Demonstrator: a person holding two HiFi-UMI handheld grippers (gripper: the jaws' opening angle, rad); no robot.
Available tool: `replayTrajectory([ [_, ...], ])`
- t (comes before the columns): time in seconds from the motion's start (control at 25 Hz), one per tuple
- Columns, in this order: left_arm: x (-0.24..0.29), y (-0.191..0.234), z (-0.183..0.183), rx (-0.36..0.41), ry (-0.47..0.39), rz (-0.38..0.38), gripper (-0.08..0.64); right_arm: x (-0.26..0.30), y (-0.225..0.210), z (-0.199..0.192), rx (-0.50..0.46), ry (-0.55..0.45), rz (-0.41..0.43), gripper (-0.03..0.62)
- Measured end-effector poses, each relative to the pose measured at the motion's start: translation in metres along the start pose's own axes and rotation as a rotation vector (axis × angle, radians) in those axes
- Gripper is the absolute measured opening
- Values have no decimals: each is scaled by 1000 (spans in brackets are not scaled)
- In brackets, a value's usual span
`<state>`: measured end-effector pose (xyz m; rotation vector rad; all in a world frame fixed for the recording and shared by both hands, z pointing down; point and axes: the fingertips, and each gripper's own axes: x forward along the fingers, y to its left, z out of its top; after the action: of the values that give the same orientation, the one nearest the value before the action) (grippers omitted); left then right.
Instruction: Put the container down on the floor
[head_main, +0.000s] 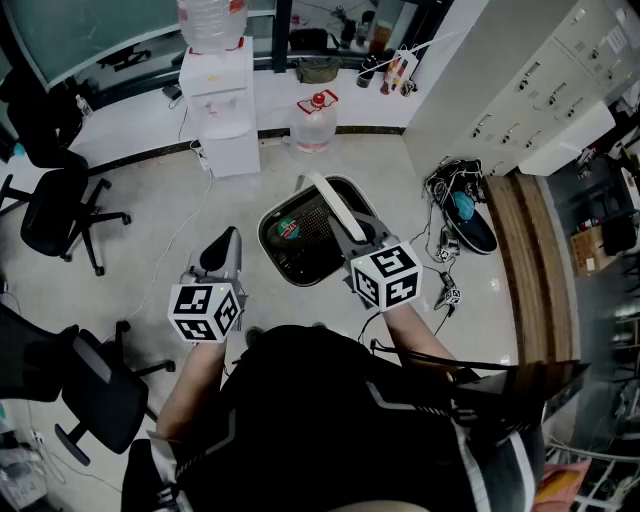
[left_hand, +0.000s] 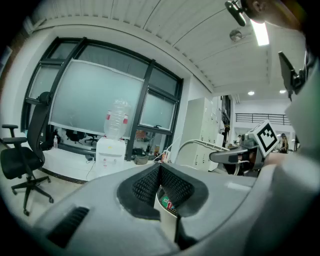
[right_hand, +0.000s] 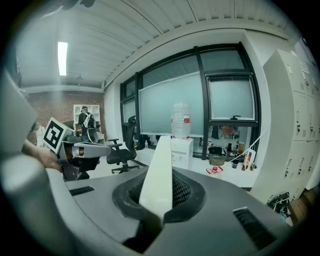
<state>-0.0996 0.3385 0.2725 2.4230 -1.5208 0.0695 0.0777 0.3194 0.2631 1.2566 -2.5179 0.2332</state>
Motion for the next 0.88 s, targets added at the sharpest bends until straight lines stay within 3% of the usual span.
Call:
replayTrajectory([
  [0.88, -11, 21, -5, -31, 14, -39, 8, 9, 13, 0, 53, 3, -34, 20],
])
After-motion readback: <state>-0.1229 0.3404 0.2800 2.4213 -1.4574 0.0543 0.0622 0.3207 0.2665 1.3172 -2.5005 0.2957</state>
